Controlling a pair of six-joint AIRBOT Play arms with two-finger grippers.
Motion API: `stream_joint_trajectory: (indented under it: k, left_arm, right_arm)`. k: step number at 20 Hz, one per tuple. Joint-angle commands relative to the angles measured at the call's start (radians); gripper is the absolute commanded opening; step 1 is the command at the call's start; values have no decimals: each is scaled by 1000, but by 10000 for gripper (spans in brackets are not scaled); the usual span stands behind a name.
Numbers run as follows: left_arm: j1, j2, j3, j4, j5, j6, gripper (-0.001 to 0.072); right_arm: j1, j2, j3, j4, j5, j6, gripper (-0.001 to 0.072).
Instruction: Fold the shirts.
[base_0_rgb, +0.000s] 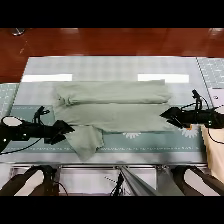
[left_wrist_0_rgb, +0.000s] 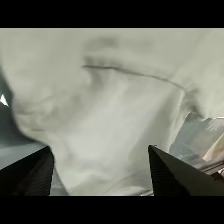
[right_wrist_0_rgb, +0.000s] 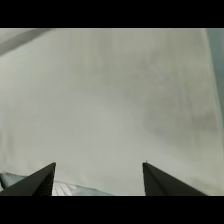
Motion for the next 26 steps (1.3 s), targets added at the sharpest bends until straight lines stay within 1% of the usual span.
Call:
stream_joint_trajectory:
  k: [1, 2, 3, 4, 5, 6, 7, 9, 11, 14, 16, 18, 19, 20, 21, 22, 25, 26]
  left_arm:
    - [-40, 3, -31, -57, 159, 26, 698]
    - [-42, 3, -31, -69, 172, 26, 669]
    - [-42, 3, -31, -71, 176, 26, 510]
    - [-42, 3, -31, -71, 175, 32, 174]
    - [-42, 3, -31, -73, 175, 42, 32]
    - [-42, 3, -30, -73, 175, 55, 26]
    - [-42, 3, -30, -73, 171, 60, 26]
    - [-42, 4, -30, -72, 159, 60, 26]
    - [-42, 5, -30, -73, 152, 60, 26]
    - [-42, 5, -30, -73, 152, 60, 26]
    - [-42, 5, -30, -73, 152, 60, 26]
    - [-42, 5, -30, -73, 152, 60, 26]
    - [-42, 5, -29, -73, 153, 60, 26]
    - [-42, 5, -23, -72, 152, 61, 26]
    - [-42, 5, -7, -72, 148, 69, 26]
    - [-40, 5, 18, -72, 135, 82, 26]
    - [-14, 5, 148, -72, 57, 109, 26]
    - [-5, 4, 194, -72, 56, 109, 26]
  right_arm:
    - [-87, 3, 11, 23, -4, -6, 629]
    - [-154, 3, 13, 22, 5, -5, 629]
    - [-227, 3, 13, -1, 23, 0, 629]
    - [-295, 3, 13, -64, 51, 17, 629]
    - [-341, 3, 10, -156, 82, 47, 629]
    - [-360, 3, -3, -254, 97, 113, 629]
    - [-356, 3, -26, -304, 98, 182, 629]
    - [-321, 3, -66, -290, 98, 183, 629]
    - [-241, 0, -72, -272, 90, 157, 628]
    - [-134, -28, -72, -232, 42, 148, 628]
    - [-99, -50, -60, -146, -11, 122, 628]
    - [-74, -89, -34, -79, -24, 111, 622]
    - [-59, -109, -17, -67, -27, 110, 592]
    - [-42, -128, 4, -68, -24, 109, 412]
    - [-28, -139, 23, -67, -12, 88, 169]
    - [-17, -143, 48, -68, 9, 42, 20]
    - [-24, -143, 186, -114, 84, 37, 20]
    - [-23, -143, 245, -119, 87, 50, 19]
